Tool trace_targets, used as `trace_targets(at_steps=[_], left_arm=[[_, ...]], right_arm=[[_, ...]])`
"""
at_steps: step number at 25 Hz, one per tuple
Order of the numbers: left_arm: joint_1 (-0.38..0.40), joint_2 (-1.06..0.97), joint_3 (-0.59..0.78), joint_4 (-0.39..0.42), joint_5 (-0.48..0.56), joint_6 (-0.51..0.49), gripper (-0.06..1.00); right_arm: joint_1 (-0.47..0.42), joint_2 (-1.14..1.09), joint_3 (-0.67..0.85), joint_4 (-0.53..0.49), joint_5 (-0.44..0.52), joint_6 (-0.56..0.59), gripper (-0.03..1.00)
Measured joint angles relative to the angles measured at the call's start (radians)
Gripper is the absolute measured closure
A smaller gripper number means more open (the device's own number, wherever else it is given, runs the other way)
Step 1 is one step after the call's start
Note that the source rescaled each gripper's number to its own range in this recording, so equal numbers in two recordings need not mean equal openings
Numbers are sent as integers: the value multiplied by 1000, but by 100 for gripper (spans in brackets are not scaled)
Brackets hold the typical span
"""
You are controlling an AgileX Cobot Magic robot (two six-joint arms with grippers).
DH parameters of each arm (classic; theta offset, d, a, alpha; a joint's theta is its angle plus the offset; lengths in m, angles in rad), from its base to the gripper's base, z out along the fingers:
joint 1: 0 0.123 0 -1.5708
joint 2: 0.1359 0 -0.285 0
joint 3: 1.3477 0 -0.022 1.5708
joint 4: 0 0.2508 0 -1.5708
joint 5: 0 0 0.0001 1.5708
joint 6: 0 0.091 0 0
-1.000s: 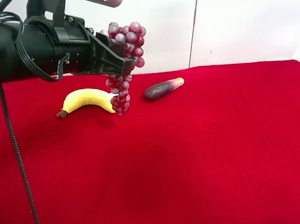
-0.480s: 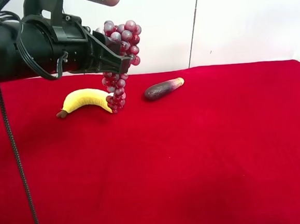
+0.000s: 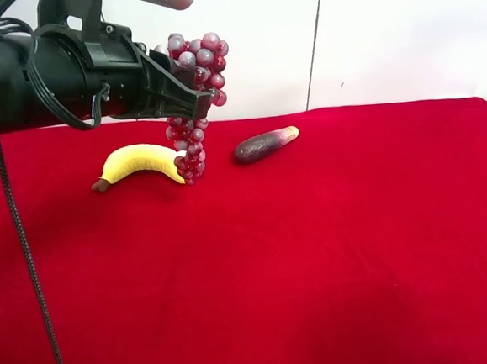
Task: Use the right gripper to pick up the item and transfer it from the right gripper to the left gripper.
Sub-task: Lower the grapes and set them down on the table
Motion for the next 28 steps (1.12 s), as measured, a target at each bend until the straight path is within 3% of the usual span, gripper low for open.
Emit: trace_targets(at_steps=[8, 12, 16, 19, 24, 28], left_arm=[[0, 0, 0, -2, -1, 0, 94], [0, 0, 0, -53, -31, 47, 94], [0, 0, 0, -174, -117, 216, 94], [0, 0, 0, -197, -210, 320, 94], [0, 1, 0, -208, -233, 357, 94], [0, 25, 0, -211, -192, 356, 94]], right_arm=[[-42, 0, 1, -8, 0, -7, -3], [-151, 0, 1, -14, 0, -7, -3], [-302, 0, 1, -15, 0, -7, -3], [-407, 0, 2, -17, 0, -7, -3], [-558, 0, 2, -17, 0, -7, -3], [-622, 0, 2, -17, 0, -7, -3]])
